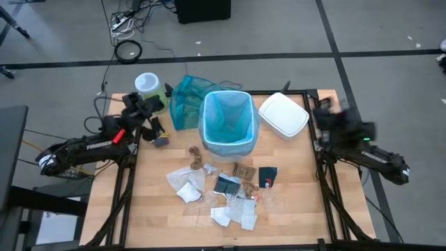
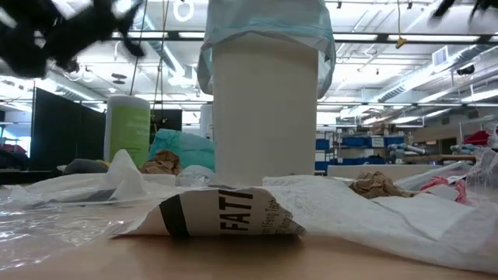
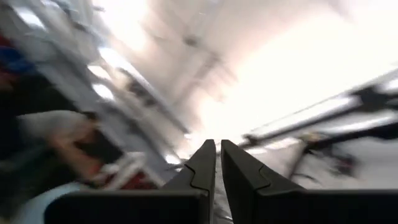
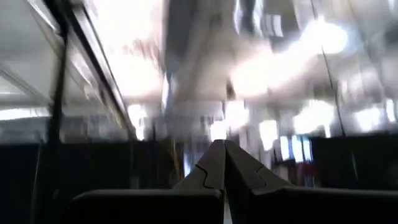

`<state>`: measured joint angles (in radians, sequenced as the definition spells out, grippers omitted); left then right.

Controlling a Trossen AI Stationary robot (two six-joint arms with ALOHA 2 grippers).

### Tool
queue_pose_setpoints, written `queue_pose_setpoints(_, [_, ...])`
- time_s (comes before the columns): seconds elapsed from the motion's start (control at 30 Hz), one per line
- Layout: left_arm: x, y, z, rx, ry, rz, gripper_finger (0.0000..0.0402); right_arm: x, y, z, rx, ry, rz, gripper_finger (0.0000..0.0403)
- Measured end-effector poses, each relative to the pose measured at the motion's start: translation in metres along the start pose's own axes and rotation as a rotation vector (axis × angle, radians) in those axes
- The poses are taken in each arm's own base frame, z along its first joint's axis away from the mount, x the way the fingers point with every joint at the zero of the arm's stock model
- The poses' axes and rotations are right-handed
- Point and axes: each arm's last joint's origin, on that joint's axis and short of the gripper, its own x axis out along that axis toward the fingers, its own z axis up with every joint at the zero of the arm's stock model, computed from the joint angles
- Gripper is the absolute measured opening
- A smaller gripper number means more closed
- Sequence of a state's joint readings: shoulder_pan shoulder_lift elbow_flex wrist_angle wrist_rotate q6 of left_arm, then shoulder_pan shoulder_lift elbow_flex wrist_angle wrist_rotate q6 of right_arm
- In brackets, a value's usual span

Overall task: Place trash/remove bag and relplace
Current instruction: Put the brown paper into the white trash bin

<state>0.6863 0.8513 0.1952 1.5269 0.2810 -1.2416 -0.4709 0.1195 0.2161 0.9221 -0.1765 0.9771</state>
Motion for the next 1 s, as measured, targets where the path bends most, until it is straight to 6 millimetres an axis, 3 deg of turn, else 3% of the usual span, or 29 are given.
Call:
queue_pose_setpoints(0.13, [0.06,-0.048,0.027,0.114,-0.081,-0.251,0.0035,0.052,0.061,0.047,-0.384,-0.005,0.227,0.0001])
queue_pose_setpoints(0.23, [0.102,-0.09,0.049,0.309,-0.119,-0.355,0.0035,0.095,0.088,0.072,-0.588,0.091,0.238,0.0001])
queue_pose_setpoints(0.33, [0.139,-0.117,0.064,0.428,0.049,-0.29,0.0035,0.135,0.078,0.074,-0.529,0.384,-0.013,0.0])
queue_pose_setpoints(0.43, [0.161,-0.125,0.068,0.441,0.36,-0.014,0.0035,0.147,0.035,0.05,-0.344,0.813,-0.432,0.0])
queue_pose_setpoints(0.5, [0.162,-0.12,0.064,0.452,0.572,0.217,0.0035,0.134,0.002,0.025,-0.188,1.123,-0.703,0.0])
queue_pose_setpoints(0.57, [0.155,-0.109,0.057,0.45,0.744,0.468,0.0035,0.123,-0.024,0.0,-0.039,1.348,-0.869,0.0])
queue_pose_setpoints(0.67, [0.134,-0.09,0.045,0.46,0.938,0.788,0.0035,0.103,-0.046,-0.034,0.115,1.593,-0.964,0.0])
queue_pose_setpoints(0.8, [0.109,-0.073,0.029,0.442,1.08,0.94,0.0035,0.092,-0.056,-0.07,0.116,1.686,-0.885,0.0])
queue_pose_setpoints(1.0, [0.073,-0.038,-0.009,0.396,1.232,0.957,0.0035,0.07,-0.052,-0.093,-0.054,1.696,-0.952,0.0])
